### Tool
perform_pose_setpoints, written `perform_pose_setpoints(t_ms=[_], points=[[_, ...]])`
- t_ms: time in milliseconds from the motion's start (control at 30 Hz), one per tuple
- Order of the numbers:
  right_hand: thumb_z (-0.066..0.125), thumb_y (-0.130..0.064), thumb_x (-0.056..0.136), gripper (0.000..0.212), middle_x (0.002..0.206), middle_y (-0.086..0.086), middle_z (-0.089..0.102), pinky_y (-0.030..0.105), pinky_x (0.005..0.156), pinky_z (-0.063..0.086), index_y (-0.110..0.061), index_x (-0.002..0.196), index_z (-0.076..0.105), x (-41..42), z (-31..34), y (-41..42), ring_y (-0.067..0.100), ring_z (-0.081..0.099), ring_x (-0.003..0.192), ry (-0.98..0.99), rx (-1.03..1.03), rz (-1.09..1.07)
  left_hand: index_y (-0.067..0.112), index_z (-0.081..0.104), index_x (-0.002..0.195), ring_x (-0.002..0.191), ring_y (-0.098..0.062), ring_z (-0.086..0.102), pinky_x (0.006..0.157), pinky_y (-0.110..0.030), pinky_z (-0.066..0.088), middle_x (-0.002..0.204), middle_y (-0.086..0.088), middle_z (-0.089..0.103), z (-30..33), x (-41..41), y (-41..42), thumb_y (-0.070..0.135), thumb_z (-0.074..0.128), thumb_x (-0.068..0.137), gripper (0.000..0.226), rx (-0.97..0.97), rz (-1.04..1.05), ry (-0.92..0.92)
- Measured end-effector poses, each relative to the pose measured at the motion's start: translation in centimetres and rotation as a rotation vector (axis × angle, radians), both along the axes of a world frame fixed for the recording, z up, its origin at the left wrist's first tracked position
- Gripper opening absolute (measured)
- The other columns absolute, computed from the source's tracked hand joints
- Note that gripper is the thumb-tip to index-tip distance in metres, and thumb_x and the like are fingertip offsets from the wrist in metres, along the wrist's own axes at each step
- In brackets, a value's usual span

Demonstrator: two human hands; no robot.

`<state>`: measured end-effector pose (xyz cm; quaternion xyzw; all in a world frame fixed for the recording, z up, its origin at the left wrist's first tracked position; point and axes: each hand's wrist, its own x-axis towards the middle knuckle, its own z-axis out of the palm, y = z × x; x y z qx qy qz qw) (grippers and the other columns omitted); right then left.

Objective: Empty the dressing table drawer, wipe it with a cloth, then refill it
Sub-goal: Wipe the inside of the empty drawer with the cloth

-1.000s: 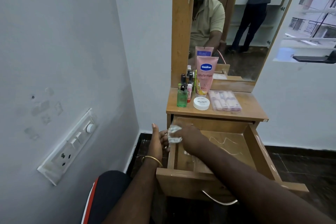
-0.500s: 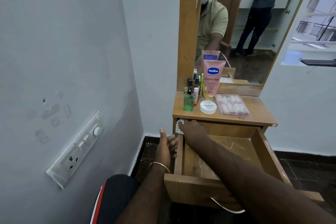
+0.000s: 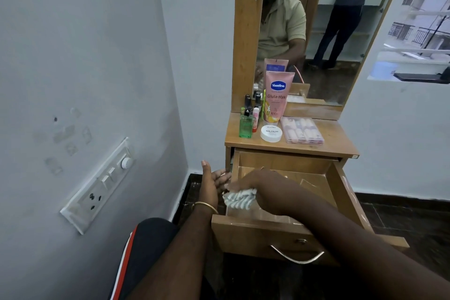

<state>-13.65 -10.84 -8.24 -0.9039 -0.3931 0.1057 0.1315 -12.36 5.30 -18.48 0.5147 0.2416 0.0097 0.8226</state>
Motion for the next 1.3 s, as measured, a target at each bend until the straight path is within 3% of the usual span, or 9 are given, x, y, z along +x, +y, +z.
perform_pose_setpoints(t_ms=[233, 367, 533, 633, 700, 867, 1033, 1200, 1300], points=[[0.068, -0.003, 0.082, 0.037, 0.123, -0.005, 0.068, 0.035, 0.096, 0.039, -0.027, 0.109, 0.074, -1.5, -2.0, 0.2, 0.017, 0.058, 0.116, -0.199, 0.085, 0.416, 0.01, 0.058, 0.125, 0.108, -0.024, 0.066, 0.087, -0.038, 0.048, 0.12, -0.008, 0.068, 1.6, 0.1, 0.9, 0.071, 0.013, 0.092, 0.083, 0.043, 0.061, -0.08], [0.068, -0.017, 0.087, 0.023, 0.125, -0.012, 0.066, 0.028, 0.103, 0.037, -0.028, 0.105, 0.075, -1.1, -1.4, -3.2, 0.011, 0.053, 0.121, -0.141, 0.032, 0.315, 0.018, 0.061, 0.119, 0.107, -0.02, 0.067, 0.084, -0.036, 0.048, 0.119, -0.003, 0.07, 1.8, -0.9, 1.3, 0.071, 0.01, 0.092, 0.078, 0.071, 0.047, -0.112], [0.066, -0.019, 0.089, 0.027, 0.129, -0.017, 0.062, 0.003, 0.089, 0.018, -0.031, 0.112, 0.073, -1.3, 0.1, -6.3, 0.002, 0.046, 0.125, -0.11, -0.04, 0.267, 0.016, 0.057, 0.13, 0.112, -0.021, 0.065, 0.095, -0.042, 0.046, 0.123, -0.002, 0.068, 2.2, -1.4, 1.7, 0.073, 0.011, 0.09, 0.083, 0.087, 0.006, -0.15], [0.065, -0.014, 0.089, 0.033, 0.13, -0.01, 0.063, 0.027, 0.106, 0.03, -0.029, 0.117, 0.07, -2.2, -0.8, -3.6, 0.016, 0.05, 0.124, -0.193, -0.027, 0.332, 0.018, 0.056, 0.128, 0.112, -0.021, 0.065, 0.092, -0.041, 0.047, 0.123, -0.002, 0.068, 2.8, -1.3, 1.3, 0.074, 0.01, 0.09, 0.082, 0.103, -0.024, -0.139], [0.065, -0.01, 0.086, 0.033, 0.127, -0.004, 0.066, 0.045, 0.101, 0.037, -0.025, 0.113, 0.072, -2.9, -1.7, -1.0, 0.024, 0.055, 0.119, -0.256, 0.017, 0.38, 0.018, 0.057, 0.127, 0.112, -0.023, 0.064, 0.096, -0.042, 0.046, 0.123, -0.004, 0.068, 3.0, -1.2, 1.2, 0.074, 0.01, 0.09, 0.082, 0.102, -0.024, -0.129], [0.07, -0.015, 0.082, 0.018, 0.114, -0.005, 0.071, 0.04, 0.092, 0.043, -0.025, 0.095, 0.078, -3.0, -2.6, 0.3, 0.021, 0.06, 0.11, -0.345, 0.147, 0.383, 0.015, 0.057, 0.125, 0.112, -0.027, 0.064, 0.102, -0.048, 0.045, 0.122, -0.007, 0.067, 2.7, -1.7, 1.6, 0.076, 0.014, 0.088, 0.084, 0.063, -0.001, -0.107], [0.067, -0.024, 0.087, 0.022, 0.127, -0.017, 0.063, 0.03, 0.104, 0.036, -0.031, 0.107, 0.073, -2.0, -1.0, -6.6, 0.007, 0.047, 0.124, -0.169, -0.041, 0.279, 0.015, 0.055, 0.132, 0.111, -0.023, 0.065, 0.088, -0.041, 0.048, 0.124, -0.003, 0.068, 2.4, -2.2, 2.4, 0.075, 0.011, 0.089, 0.086, 0.1, -0.011, -0.112], [0.07, -0.026, 0.085, 0.025, 0.126, -0.019, 0.063, 0.025, 0.09, 0.033, -0.034, 0.108, 0.072, -2.3, -0.6, -7.3, 0.008, 0.048, 0.123, -0.229, -0.07, 0.284, 0.014, 0.055, 0.132, 0.11, -0.022, 0.066, 0.085, -0.04, 0.049, 0.124, -0.004, 0.068, 2.7, -2.0, 1.5, 0.075, 0.011, 0.089, 0.087, 0.107, -0.036, -0.114], [0.073, -0.017, 0.082, 0.028, 0.122, -0.012, 0.067, 0.038, 0.094, 0.046, -0.031, 0.107, 0.073, -3.0, -1.8, -3.3, 0.016, 0.056, 0.116, -0.317, 0.005, 0.353, 0.014, 0.055, 0.132, 0.109, -0.023, 0.066, 0.087, -0.041, 0.049, 0.123, -0.005, 0.068, 2.7, -1.9, 1.0, 0.075, 0.011, 0.089, 0.087, 0.112, -0.047, -0.103]])
